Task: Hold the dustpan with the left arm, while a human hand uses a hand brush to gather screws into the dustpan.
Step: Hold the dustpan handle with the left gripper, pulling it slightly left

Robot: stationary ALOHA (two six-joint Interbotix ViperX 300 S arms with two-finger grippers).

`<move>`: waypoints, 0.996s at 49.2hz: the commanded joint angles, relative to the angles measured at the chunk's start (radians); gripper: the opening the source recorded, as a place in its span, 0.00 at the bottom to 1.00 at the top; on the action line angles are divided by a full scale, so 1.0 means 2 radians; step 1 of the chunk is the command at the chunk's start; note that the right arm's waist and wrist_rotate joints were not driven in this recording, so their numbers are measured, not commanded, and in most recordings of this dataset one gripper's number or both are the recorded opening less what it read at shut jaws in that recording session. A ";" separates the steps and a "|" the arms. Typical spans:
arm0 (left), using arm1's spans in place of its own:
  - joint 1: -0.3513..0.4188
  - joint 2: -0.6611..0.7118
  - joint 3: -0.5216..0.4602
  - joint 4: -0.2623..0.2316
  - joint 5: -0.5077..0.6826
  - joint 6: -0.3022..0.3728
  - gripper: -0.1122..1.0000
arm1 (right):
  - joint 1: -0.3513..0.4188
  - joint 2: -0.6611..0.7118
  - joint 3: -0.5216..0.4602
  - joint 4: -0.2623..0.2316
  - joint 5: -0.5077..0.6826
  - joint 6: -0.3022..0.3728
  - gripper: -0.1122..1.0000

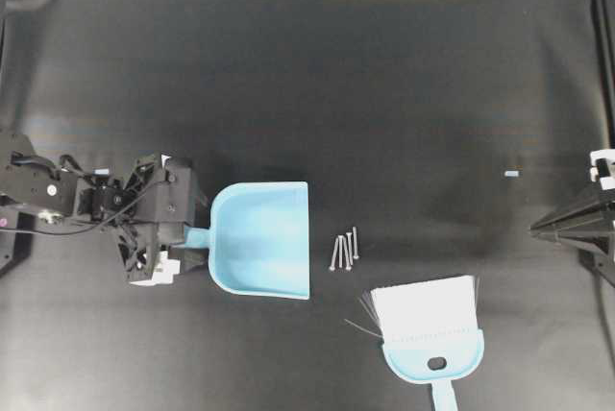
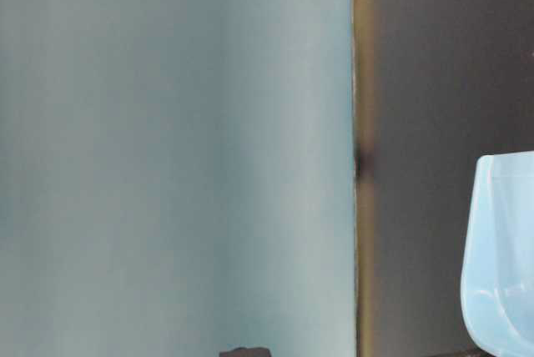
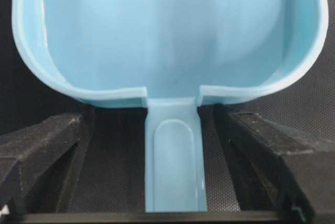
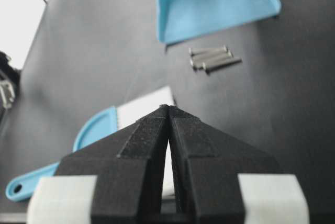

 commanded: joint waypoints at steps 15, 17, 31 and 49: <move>-0.004 -0.001 -0.008 0.002 -0.003 -0.017 0.50 | 0.000 -0.002 -0.001 0.001 0.000 0.000 0.10; -0.004 -0.002 -0.008 0.002 -0.005 -0.015 0.39 | 0.000 -0.003 -0.001 0.001 0.000 0.000 0.10; -0.011 -0.017 0.001 0.002 -0.030 -0.015 0.38 | 0.000 -0.015 -0.001 0.001 0.003 0.000 0.10; -0.013 -0.149 0.002 0.002 0.059 -0.015 0.38 | 0.000 -0.020 -0.001 0.001 0.005 0.000 0.10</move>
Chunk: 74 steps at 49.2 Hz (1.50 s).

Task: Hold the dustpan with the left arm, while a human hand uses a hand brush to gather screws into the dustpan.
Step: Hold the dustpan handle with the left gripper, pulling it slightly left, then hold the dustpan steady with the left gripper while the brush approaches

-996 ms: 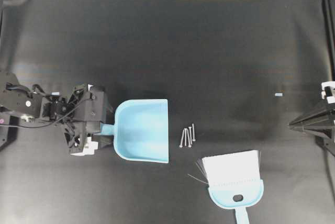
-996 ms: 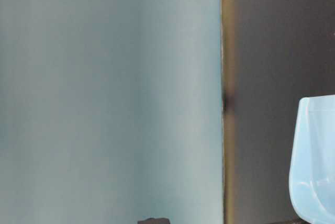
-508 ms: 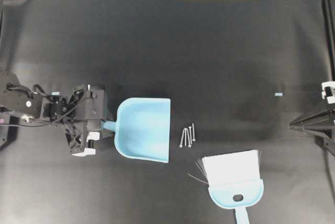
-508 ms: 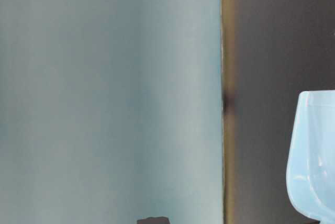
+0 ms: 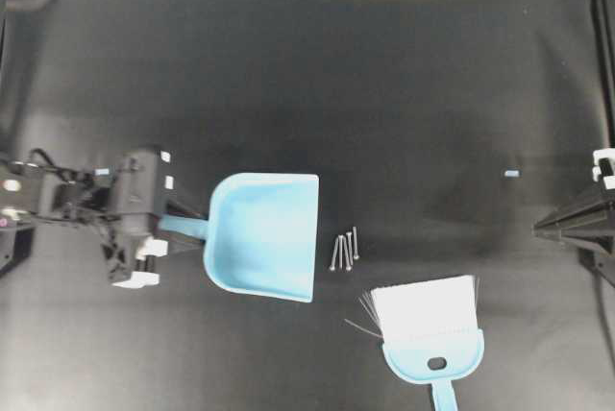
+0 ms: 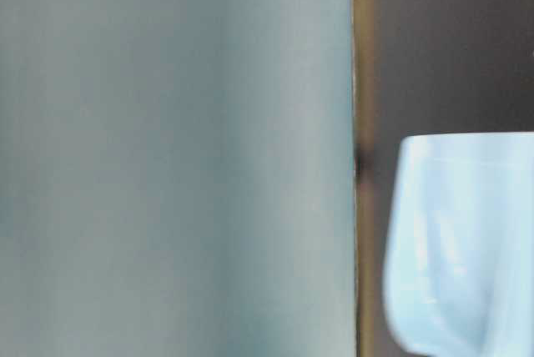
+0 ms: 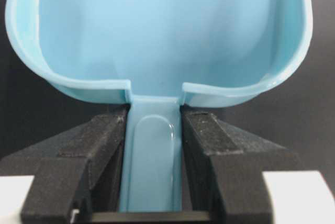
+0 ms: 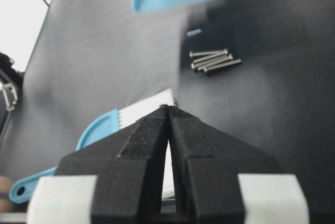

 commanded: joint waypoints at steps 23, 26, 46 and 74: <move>0.004 -0.002 -0.009 0.001 0.084 -0.007 0.38 | 0.000 0.001 -0.002 0.000 -0.003 0.000 0.10; 0.004 0.012 -0.012 0.001 0.081 -0.005 0.38 | 0.000 0.000 -0.002 0.001 -0.002 0.000 0.10; 0.005 0.042 -0.034 0.001 0.073 -0.008 0.38 | 0.000 0.000 -0.002 0.001 -0.002 0.000 0.10; 0.009 0.087 -0.065 0.001 0.103 -0.024 0.38 | 0.000 0.000 -0.002 0.000 -0.002 0.000 0.10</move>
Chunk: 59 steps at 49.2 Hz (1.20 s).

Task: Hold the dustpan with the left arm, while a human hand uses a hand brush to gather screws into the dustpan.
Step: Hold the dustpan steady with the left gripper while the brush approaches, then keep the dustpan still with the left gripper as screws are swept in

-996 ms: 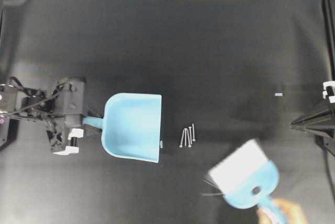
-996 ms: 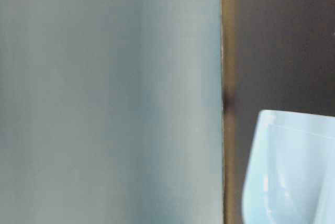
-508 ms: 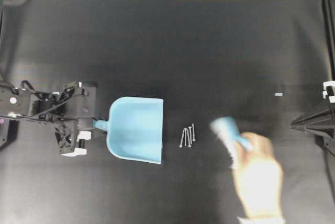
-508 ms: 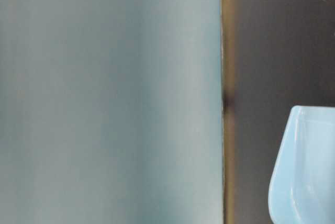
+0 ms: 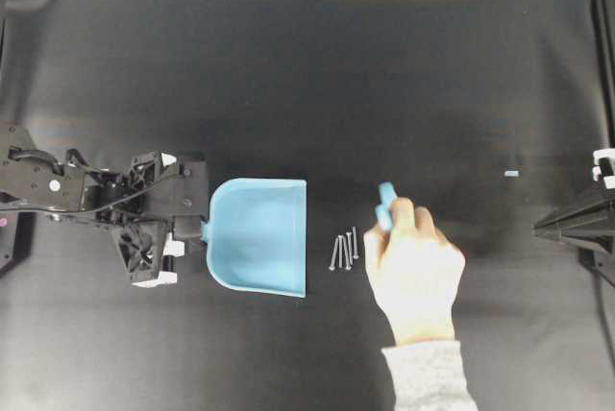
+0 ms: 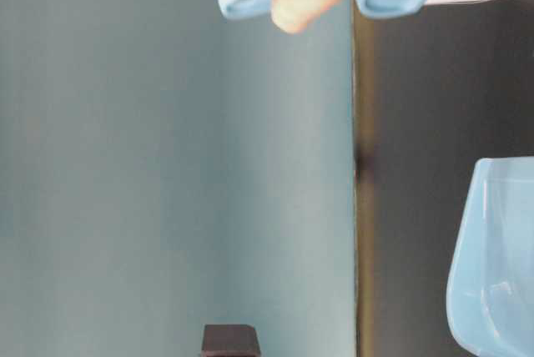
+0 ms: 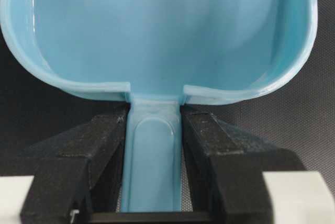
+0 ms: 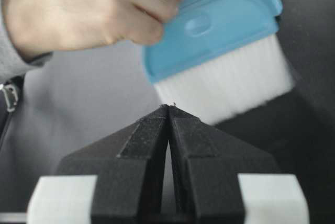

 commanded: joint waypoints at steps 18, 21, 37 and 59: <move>0.003 0.015 -0.026 0.001 0.020 -0.002 0.38 | 0.000 0.002 -0.003 0.001 -0.002 0.001 0.10; 0.003 0.021 -0.032 0.001 0.031 0.001 0.38 | 0.000 0.002 -0.002 0.001 -0.002 0.000 0.10; 0.006 0.054 -0.075 0.001 0.075 0.012 0.38 | 0.000 0.002 -0.002 0.001 -0.002 0.000 0.10; 0.017 0.054 -0.074 0.001 0.059 0.005 0.38 | 0.000 0.001 -0.002 0.001 -0.002 0.000 0.10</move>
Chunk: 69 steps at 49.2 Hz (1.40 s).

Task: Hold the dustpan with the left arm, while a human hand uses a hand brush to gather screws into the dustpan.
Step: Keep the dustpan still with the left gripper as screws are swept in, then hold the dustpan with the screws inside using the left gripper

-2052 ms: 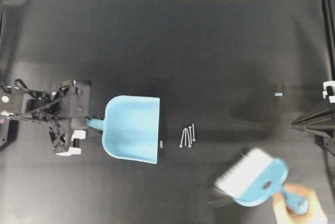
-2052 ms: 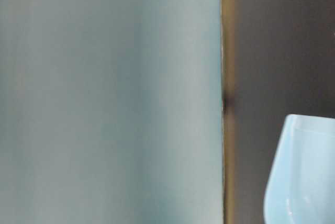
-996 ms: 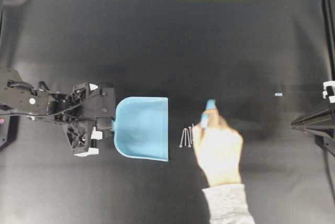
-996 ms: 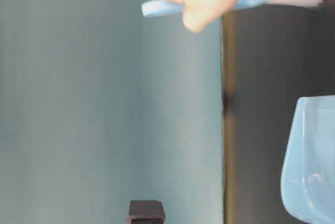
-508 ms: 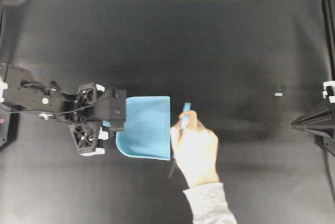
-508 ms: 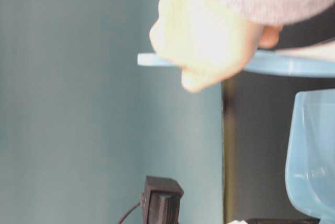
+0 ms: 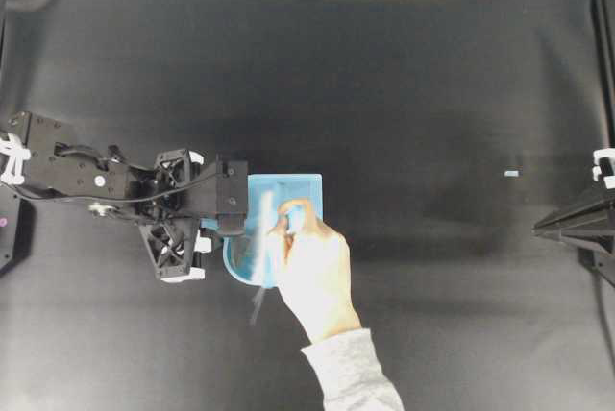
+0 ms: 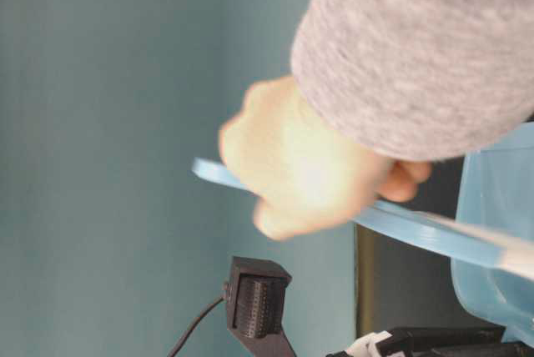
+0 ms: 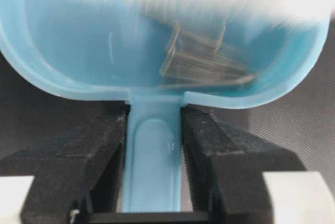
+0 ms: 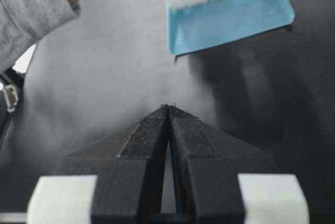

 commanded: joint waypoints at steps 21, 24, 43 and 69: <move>0.008 -0.047 0.095 0.002 -0.219 0.006 0.38 | 0.000 0.001 -0.002 0.001 -0.002 -0.001 0.10; 0.008 -0.050 0.101 0.002 -0.225 0.008 0.38 | 0.000 0.001 -0.002 0.001 -0.002 -0.001 0.10; 0.008 -0.071 0.143 0.002 -0.337 0.021 0.38 | 0.000 0.001 -0.002 0.001 -0.002 0.000 0.10; 0.009 -0.109 0.163 0.002 -0.369 0.025 0.38 | 0.000 0.001 -0.002 0.001 -0.002 -0.001 0.10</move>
